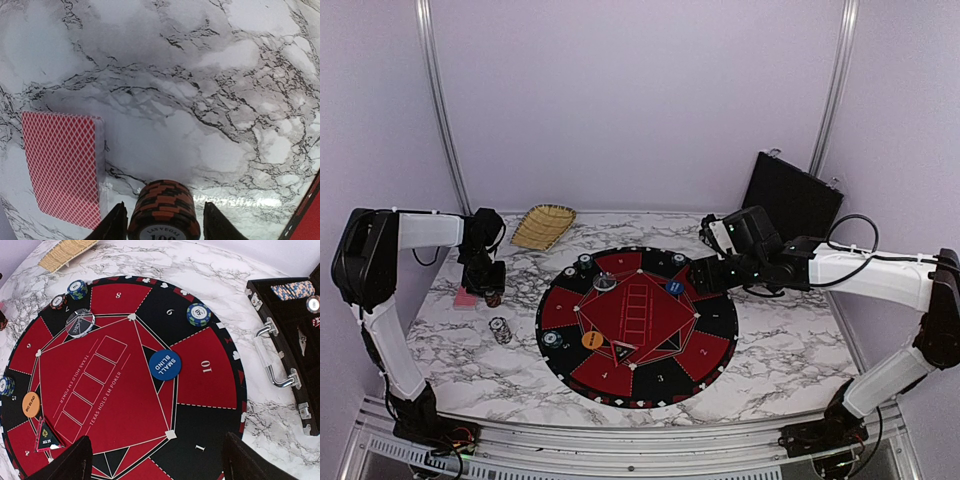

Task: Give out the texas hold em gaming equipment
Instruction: Pick up the pile of poker chips from the pile of poker chips, then place the poker chips pile at the big blind area, then pick up the pile of poker chips from the center of the board.

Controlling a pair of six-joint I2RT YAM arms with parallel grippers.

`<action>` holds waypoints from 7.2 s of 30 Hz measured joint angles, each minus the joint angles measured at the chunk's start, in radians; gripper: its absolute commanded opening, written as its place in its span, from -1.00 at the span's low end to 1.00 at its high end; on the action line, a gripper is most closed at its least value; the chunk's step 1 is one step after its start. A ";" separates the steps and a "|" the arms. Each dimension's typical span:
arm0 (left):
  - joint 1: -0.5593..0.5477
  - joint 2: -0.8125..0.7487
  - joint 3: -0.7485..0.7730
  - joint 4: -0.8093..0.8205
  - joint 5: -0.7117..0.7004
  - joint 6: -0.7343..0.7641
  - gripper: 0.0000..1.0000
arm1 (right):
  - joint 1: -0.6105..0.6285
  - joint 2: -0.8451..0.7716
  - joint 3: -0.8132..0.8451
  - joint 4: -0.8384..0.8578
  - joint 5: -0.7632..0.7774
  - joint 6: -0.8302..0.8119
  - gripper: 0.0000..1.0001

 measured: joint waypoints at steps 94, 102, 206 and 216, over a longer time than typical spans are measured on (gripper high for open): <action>-0.528 0.069 0.169 -0.100 0.031 -0.105 -0.35 | -0.007 0.023 -0.017 0.037 0.001 0.005 0.74; -0.565 0.087 0.168 -0.093 0.042 -0.121 -0.35 | -0.007 0.023 -0.017 0.037 0.001 0.005 0.74; 0.003 0.089 0.153 -0.077 -0.005 0.012 0.48 | -0.008 0.101 0.091 0.006 -0.048 -0.045 0.73; 0.010 0.107 0.110 -0.059 0.019 0.023 0.49 | -0.008 0.101 0.091 0.005 -0.047 -0.045 0.73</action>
